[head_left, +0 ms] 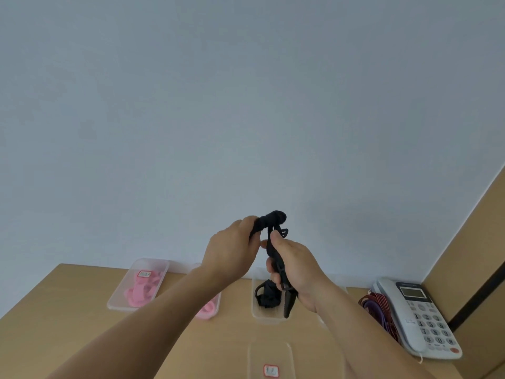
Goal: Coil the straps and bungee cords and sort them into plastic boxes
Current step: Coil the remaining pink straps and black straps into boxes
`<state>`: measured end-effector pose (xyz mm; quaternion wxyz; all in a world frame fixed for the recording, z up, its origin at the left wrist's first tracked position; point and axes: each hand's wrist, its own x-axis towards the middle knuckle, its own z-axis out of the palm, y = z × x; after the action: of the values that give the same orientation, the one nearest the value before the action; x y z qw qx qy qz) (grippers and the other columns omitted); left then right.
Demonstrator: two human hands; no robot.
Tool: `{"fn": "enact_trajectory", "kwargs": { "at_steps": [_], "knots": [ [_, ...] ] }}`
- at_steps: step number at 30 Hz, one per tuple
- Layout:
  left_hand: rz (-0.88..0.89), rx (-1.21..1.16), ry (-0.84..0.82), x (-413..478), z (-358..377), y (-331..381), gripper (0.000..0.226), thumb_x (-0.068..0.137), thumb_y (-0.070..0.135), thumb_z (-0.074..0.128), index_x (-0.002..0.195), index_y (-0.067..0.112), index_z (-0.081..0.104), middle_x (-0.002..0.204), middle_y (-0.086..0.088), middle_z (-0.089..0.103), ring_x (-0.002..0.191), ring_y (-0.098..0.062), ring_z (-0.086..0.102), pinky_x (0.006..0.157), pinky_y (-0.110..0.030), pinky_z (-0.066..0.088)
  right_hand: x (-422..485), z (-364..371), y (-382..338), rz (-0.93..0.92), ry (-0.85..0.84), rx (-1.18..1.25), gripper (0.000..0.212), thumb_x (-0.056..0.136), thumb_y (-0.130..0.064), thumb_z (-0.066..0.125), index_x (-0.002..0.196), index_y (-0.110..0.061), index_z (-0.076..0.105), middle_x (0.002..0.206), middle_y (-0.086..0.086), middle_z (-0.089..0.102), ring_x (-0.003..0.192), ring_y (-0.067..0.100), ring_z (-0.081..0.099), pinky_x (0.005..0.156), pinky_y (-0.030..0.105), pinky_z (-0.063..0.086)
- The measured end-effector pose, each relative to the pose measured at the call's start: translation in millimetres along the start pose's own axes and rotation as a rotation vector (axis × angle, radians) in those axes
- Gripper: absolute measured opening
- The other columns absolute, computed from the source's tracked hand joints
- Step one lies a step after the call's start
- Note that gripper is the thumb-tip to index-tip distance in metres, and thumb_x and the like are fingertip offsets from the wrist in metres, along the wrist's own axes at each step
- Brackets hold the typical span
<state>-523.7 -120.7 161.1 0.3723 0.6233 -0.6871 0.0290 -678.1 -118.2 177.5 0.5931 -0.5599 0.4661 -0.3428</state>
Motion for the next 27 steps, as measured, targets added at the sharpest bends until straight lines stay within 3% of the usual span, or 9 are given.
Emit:
{"fn": "enact_trajectory", "kwargs": {
  "at_steps": [4, 9, 12, 15, 17, 19, 22, 27],
  "knots": [
    [0.383, 0.293, 0.196, -7.9, 5.4, -13.5, 0.045, 0.077, 0.003, 0.07, 0.121, 0.016, 0.065, 0.07, -0.003, 0.054, 0.05, -0.02, 0.047, 0.039, -0.026, 0.027, 1.6, 0.8, -1.7, -0.012, 0.057, -0.073, 0.06, 0.094, -0.061, 0.045, 0.096, -0.006, 0.069, 0.059, 0.0, 0.059, 0.048, 0.014, 0.049, 0.048, 0.023, 0.041],
    [0.514, 0.296, 0.312, -11.4, 9.6, -18.4, 0.06, 0.08, -0.001, 0.047, 0.136, 0.021, 0.055, 0.082, -0.004, 0.054, 0.063, -0.021, 0.045, 0.046, -0.028, 0.037, 2.0, 0.3, -1.3, -0.045, 0.134, -0.048, 0.057, 0.094, -0.058, 0.049, 0.082, -0.006, 0.072, 0.058, 0.002, 0.057, 0.048, 0.016, 0.048, 0.05, 0.026, 0.039],
    [0.407, 0.019, 0.185, -14.8, 8.5, -14.9, 0.07, 0.08, 0.003, 0.057, 0.143, 0.029, 0.046, 0.099, 0.0, 0.059, 0.074, -0.019, 0.057, 0.056, -0.025, 0.047, 1.1, -1.3, -2.9, -0.084, 0.164, -0.048, 0.054, 0.094, -0.054, 0.053, 0.072, -0.008, 0.069, 0.056, 0.001, 0.058, 0.047, 0.015, 0.05, 0.05, 0.025, 0.04],
    [-0.02, -0.712, -0.241, -15.3, -4.6, -4.1, 0.07, 0.086, 0.033, 0.061, 0.146, 0.049, 0.028, 0.112, 0.018, 0.057, 0.083, -0.009, 0.063, 0.069, -0.017, 0.047, 0.5, -6.3, -2.6, -0.144, 0.218, -0.086, 0.054, 0.095, -0.052, 0.053, 0.063, -0.009, 0.061, 0.054, 0.0, 0.057, 0.045, 0.013, 0.049, 0.045, 0.019, 0.037],
    [-0.317, -1.048, -0.383, -7.3, -16.1, 1.1, 0.049, 0.081, 0.048, 0.064, 0.128, 0.047, 0.048, 0.11, 0.007, 0.065, 0.077, -0.019, 0.068, 0.063, -0.028, 0.05, -1.2, -8.2, -0.4, -0.181, 0.208, -0.122, 0.054, 0.096, -0.051, 0.051, 0.065, -0.007, 0.059, 0.053, 0.001, 0.057, 0.046, 0.013, 0.048, 0.046, 0.019, 0.036],
    [-0.408, -1.012, -0.525, 0.5, -26.6, 3.2, 0.033, 0.085, 0.053, 0.062, 0.103, 0.027, 0.069, 0.099, -0.006, 0.07, 0.065, -0.025, 0.066, 0.055, -0.031, 0.048, -3.0, -7.4, 4.2, -0.228, 0.173, -0.126, 0.055, 0.097, -0.048, 0.05, 0.067, -0.003, 0.059, 0.053, -0.001, 0.057, 0.046, 0.012, 0.048, 0.046, 0.017, 0.037],
    [-0.365, -0.947, -0.692, 2.0, -32.6, 1.5, 0.035, 0.098, 0.047, 0.054, 0.099, 0.015, 0.069, 0.088, -0.008, 0.072, 0.055, -0.023, 0.061, 0.05, -0.027, 0.047, -4.8, -7.2, 7.4, -0.253, 0.15, -0.116, 0.057, 0.095, -0.051, 0.05, 0.072, 0.001, 0.058, 0.053, -0.005, 0.057, 0.046, 0.011, 0.048, 0.046, 0.016, 0.038],
    [-0.18, -0.643, -0.494, -0.7, -27.6, 4.5, 0.019, 0.101, 0.033, 0.054, 0.101, 0.02, 0.068, 0.077, 0.006, 0.069, 0.054, -0.01, 0.059, 0.055, -0.021, 0.047, -1.1, -10.0, 6.9, -0.187, 0.175, -0.13, 0.049, 0.095, -0.052, 0.052, 0.083, -0.007, 0.068, 0.062, -0.002, 0.066, 0.048, 0.011, 0.054, 0.046, 0.017, 0.042]
  ]
}}
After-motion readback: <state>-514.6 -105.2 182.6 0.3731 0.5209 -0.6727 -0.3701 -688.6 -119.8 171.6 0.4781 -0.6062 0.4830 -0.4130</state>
